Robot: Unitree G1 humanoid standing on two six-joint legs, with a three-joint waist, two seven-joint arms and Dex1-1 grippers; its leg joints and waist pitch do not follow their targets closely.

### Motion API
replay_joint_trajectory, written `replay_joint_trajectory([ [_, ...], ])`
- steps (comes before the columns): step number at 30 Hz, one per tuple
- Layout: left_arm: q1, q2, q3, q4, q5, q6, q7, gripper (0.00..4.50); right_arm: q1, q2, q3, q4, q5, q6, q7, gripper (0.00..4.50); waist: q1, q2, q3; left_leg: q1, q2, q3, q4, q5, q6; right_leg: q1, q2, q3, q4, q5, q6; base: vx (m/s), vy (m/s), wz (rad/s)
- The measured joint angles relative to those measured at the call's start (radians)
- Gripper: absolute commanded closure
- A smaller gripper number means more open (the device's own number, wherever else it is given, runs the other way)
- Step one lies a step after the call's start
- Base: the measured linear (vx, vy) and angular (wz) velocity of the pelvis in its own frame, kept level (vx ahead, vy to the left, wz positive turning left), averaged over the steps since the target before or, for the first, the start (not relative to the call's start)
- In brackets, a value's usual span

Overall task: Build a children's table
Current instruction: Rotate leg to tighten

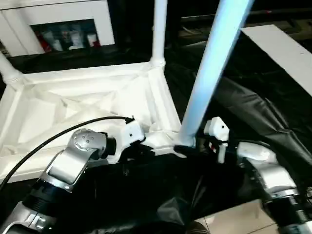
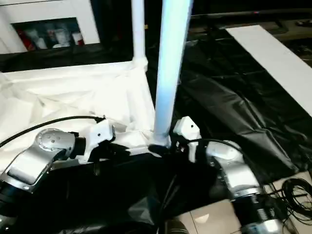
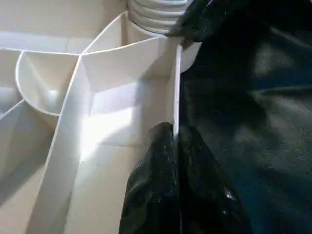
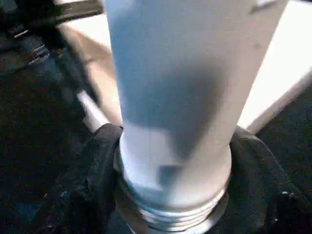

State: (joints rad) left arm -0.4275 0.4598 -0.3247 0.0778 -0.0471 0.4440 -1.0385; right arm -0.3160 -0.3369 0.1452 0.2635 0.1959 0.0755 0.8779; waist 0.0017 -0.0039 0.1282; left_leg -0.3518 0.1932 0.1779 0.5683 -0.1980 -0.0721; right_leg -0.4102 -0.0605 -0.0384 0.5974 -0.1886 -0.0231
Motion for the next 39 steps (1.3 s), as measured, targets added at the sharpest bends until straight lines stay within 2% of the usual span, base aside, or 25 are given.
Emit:
replay_joint_trajectory([
  [3, -0.034, -0.074, 0.007, 0.048, 0.033, 0.021, 0.102, 4.5, -0.023, 0.073, -0.032, 0.053, -0.03, 0.01, -0.169, 1.8, -0.005, 0.003, -0.002, 0.003, -0.001, 0.0, 0.002, -0.002, -0.005, 0.004, -0.001, 0.001, -0.001, 0.002, -0.003, 0.0, 0.0, 0.0],
  [6, -0.086, -0.18, 0.015, 0.133, 0.069, 0.041, 0.239, 4.5, -0.083, 0.18, -0.071, 0.112, -0.083, 0.058, -0.421, 1.8, -0.01, 0.007, -0.006, 0.003, -0.003, 0.0, 0.002, -0.002, -0.006, 0.005, -0.001, 0.003, -0.003, 0.0, 0.0, 0.0, 0.0, 0.0],
  [11, -0.121, -0.243, 0.011, 0.199, 0.089, 0.049, 0.322, 4.5, -0.113, 0.256, -0.083, 0.143, -0.131, 0.076, -0.612, 1.8, -0.009, 0.008, -0.01, 0.003, -0.004, -0.002, 0.001, -0.002, -0.007, 0.006, -0.002, 0.002, -0.004, -0.001, 0.002, 0.0, 0.0, 0.0],
  [16, -0.132, -0.243, 0.0, 0.216, 0.097, 0.029, 0.322, 4.5, -0.108, 0.263, -0.094, 0.15, -0.136, 0.047, -0.612, 1.8, -0.008, 0.008, -0.01, 0.002, -0.004, -0.003, 0.0, -0.002, -0.007, 0.006, -0.002, 0.002, -0.005, -0.001, 0.003, 0.0, 0.0, 0.0],
  [17, -0.132, -0.241, -0.002, 0.216, 0.1, 0.026, 0.321, 4.5, -0.105, 0.263, -0.098, 0.15, -0.132, 0.041, -0.608, 1.45, -0.007, 0.008, -0.01, 0.001, -0.004, -0.003, -0.001, -0.002, -0.007, 0.005, -0.002, 0.002, -0.006, -0.001, 0.003, 0.0, 0.0, 0.0],
  [18, -0.132, -0.239, -0.005, 0.215, 0.102, 0.02, 0.319, 4.5, -0.103, 0.265, -0.102, 0.15, -0.126, 0.037, -0.606, 1.45, -0.006, 0.008, -0.01, 0.001, -0.004, -0.003, -0.002, -0.002, -0.007, 0.005, -0.002, 0.002, -0.006, -0.001, 0.003, 0.0, 0.0, 0.0],
  [20, -0.131, -0.226, -0.008, 0.213, 0.103, 0.008, 0.303, 4.5, -0.096, 0.267, -0.109, 0.145, -0.112, 0.03, -0.591, 1.08, -0.006, 0.008, -0.01, 0.001, -0.004, -0.003, -0.003, -0.002, -0.007, 0.004, -0.002, 0.001, -0.006, -0.001, 0.003, 0.0, 0.0, 0.0],
  [22, -0.125, -0.2, -0.011, 0.203, 0.102, -0.009, 0.277, 4.5, -0.078, 0.263, -0.111, 0.118, -0.087, 0.03, -0.55, 1.01, -0.004, 0.009, -0.01, 0.001, -0.003, -0.003, -0.006, -0.002, -0.007, 0.004, -0.001, 0.0, -0.006, -0.001, 0.003, 0.0, 0.0, 0.0],
  [26, -0.105, -0.119, -0.02, 0.161, 0.089, -0.054, 0.186, 4.5, -0.038, 0.169, -0.076, 0.04, -0.052, 0.05, -0.385, 0.58, -0.004, 0.009, -0.01, -0.002, -0.001, -0.005, -0.012, -0.001, -0.004, -0.002, 0.002, -0.002, -0.004, -0.001, 0.003, 0.0, 0.0, 0.0],
  [30, -0.089, -0.082, -0.016, 0.131, 0.059, -0.07, 0.109, 4.5, -0.018, 0.007, -0.02, -0.029, -0.051, 0.052, -0.198, 0.53, 0.001, 0.011, -0.011, -0.005, -0.001, -0.005, -0.011, 0.001, -0.001, -0.004, 0.003, -0.002, -0.003, -0.004, 0.002, 0.027, -0.001, 0.0],
  [33, -0.086, -0.063, -0.015, 0.125, 0.038, -0.076, 0.061, 4.5, -0.003, -0.064, -0.015, -0.059, -0.049, 0.046, -0.096, 0.53, 0.002, 0.011, -0.011, -0.008, -0.001, -0.004, -0.011, 0.0, 0.0, -0.006, 0.003, -0.002, -0.003, -0.007, 0.001, 0.022, 0.004, 0.0],
  [39, -0.06, 0.005, -0.017, 0.086, -0.007, -0.077, -0.055, 4.5, 0.001, -0.127, 0.014, -0.072, -0.036, 0.042, 0.045, 0.53, 0.002, 0.01, -0.01, -0.012, 0.0, -0.005, -0.006, 0.0, 0.001, -0.008, 0.003, -0.003, -0.002, -0.007, 0.0, 0.0, 0.0, 0.0],
])
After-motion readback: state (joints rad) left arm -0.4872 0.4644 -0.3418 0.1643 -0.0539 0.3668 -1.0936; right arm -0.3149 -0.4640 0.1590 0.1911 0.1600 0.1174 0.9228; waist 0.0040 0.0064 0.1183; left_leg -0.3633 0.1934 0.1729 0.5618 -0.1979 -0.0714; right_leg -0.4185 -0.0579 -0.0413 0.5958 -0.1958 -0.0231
